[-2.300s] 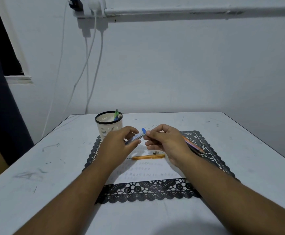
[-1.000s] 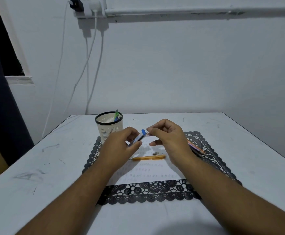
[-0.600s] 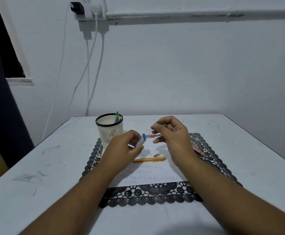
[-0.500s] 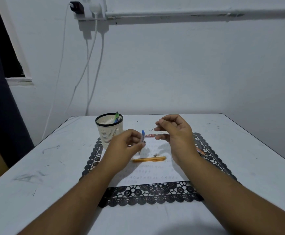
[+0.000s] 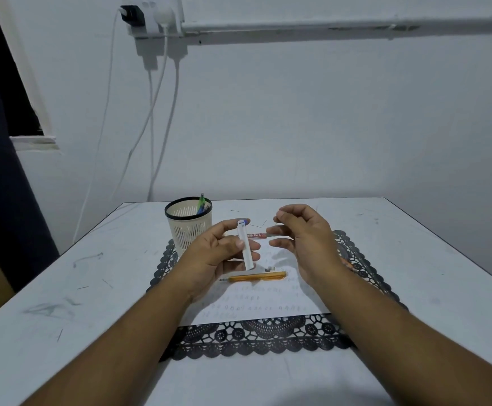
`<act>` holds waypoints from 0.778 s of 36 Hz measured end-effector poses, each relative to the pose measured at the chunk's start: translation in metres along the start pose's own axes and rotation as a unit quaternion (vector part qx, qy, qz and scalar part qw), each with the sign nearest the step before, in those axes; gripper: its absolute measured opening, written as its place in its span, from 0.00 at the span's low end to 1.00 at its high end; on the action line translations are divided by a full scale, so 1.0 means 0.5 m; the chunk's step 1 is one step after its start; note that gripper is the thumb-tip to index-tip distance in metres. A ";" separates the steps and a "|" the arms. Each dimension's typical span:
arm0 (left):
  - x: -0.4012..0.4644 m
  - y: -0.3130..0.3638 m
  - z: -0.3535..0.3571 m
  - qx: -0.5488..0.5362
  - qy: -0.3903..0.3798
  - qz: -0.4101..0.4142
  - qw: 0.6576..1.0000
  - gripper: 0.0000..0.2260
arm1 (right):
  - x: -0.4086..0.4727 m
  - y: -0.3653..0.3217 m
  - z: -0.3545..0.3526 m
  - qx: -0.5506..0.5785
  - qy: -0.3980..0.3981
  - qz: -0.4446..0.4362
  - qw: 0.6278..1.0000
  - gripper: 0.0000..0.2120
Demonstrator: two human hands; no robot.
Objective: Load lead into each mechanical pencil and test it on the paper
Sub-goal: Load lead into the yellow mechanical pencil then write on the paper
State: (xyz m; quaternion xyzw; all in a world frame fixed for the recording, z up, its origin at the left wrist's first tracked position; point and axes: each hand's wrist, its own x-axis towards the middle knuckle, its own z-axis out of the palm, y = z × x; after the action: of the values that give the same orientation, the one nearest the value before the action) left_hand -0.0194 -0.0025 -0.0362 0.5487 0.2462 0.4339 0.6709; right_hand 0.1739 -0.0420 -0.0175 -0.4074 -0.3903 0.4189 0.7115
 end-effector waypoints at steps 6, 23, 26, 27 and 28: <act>0.004 0.005 -0.007 0.067 0.016 0.006 0.998 0.17 | 0.011 -0.001 -0.009 0.028 0.004 0.045 0.999 0.03; 0.075 0.012 0.008 0.466 0.051 0.059 0.881 0.11 | 0.047 -0.009 -0.051 0.026 0.025 0.087 0.996 0.02; 0.096 0.006 0.025 0.596 0.043 0.062 0.799 0.10 | 0.050 -0.012 -0.055 0.014 0.030 0.081 0.996 0.02; 0.105 0.003 0.031 0.633 0.042 0.063 0.770 0.10 | 0.052 -0.012 -0.057 0.009 0.033 0.079 0.996 0.02; 0.114 -0.001 0.035 0.666 0.041 0.065 0.742 0.10 | 0.052 -0.012 -0.059 0.005 0.037 0.077 0.996 0.02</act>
State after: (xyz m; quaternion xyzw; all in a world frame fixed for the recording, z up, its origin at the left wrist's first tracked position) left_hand 0.0236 0.0367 -0.0235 0.8519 0.4636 0.2245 0.0944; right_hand 0.2109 -0.0273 -0.0171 -0.4479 -0.3294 0.4588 0.6931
